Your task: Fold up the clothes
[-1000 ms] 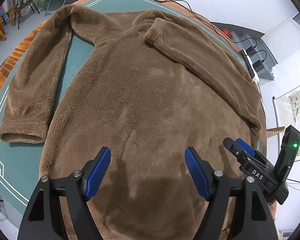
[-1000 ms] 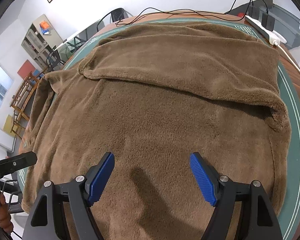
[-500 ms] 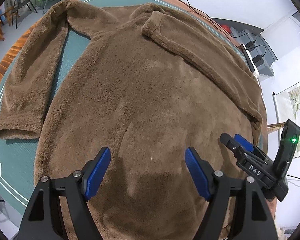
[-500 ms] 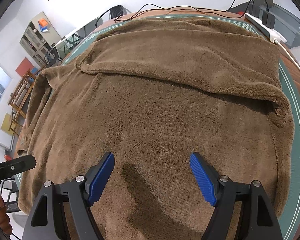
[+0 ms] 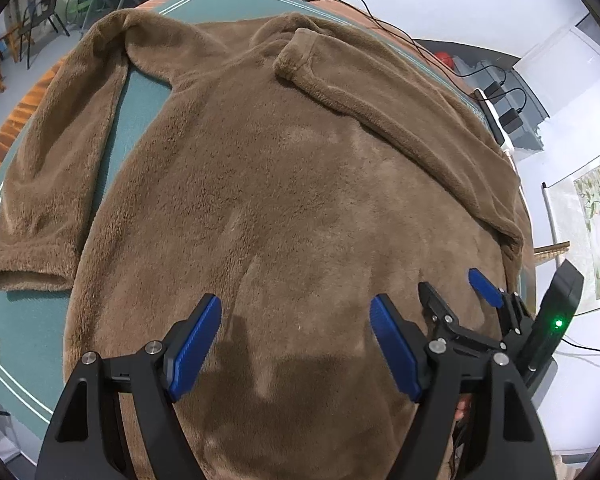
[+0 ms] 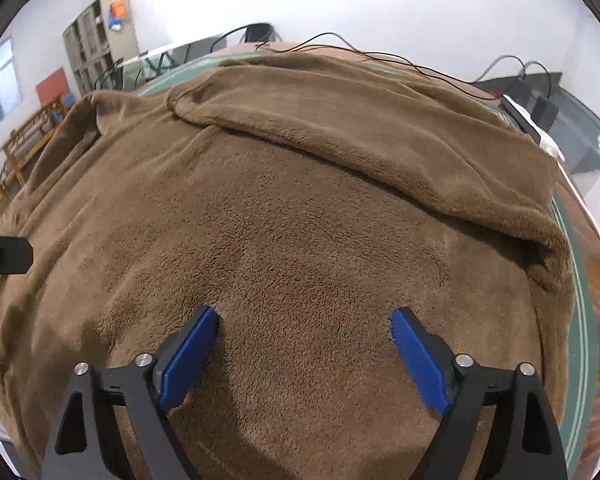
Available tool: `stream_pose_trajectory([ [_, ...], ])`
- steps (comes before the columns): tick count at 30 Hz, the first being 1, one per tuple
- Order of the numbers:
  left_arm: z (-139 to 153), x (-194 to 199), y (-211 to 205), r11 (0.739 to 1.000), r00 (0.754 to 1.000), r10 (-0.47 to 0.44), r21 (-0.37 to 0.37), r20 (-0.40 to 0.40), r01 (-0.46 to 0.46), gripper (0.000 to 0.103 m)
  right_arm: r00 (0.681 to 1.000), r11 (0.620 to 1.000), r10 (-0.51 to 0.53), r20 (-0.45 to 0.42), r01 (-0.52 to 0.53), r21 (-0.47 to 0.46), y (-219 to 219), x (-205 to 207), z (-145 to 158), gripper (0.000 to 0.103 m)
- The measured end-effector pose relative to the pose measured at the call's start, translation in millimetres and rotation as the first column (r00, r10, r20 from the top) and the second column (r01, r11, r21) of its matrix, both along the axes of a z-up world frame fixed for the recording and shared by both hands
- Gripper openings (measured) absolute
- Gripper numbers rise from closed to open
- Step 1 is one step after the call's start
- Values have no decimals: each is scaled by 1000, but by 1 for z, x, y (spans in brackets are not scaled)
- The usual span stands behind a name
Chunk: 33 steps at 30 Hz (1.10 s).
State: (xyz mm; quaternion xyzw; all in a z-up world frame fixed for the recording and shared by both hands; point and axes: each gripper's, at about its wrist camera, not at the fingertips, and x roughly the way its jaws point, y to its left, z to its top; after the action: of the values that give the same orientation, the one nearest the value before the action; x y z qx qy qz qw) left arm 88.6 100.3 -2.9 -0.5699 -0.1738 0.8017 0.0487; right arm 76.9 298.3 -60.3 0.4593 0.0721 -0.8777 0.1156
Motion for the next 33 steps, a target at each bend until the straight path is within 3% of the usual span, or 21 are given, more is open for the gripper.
stream_pose_trajectory([
  [2,2,0,-2,1000,1000,-5,1,-10,5,80,1000,1000,-8,-13,8,0,2,0,-2,102],
  [16,14,-4,-11,999,996,-43,3,-76,44,80,1000,1000,-14,-25,14,9,3,1,-4,102],
  [25,17,-7,0,993,991,-114,-32,-70,112,80,1000,1000,-14,-27,15,8,2,1,-4,102],
  [33,13,-4,-9,997,995,-76,-17,-59,75,80,1000,1000,-14,-28,14,9,2,1,-4,102],
])
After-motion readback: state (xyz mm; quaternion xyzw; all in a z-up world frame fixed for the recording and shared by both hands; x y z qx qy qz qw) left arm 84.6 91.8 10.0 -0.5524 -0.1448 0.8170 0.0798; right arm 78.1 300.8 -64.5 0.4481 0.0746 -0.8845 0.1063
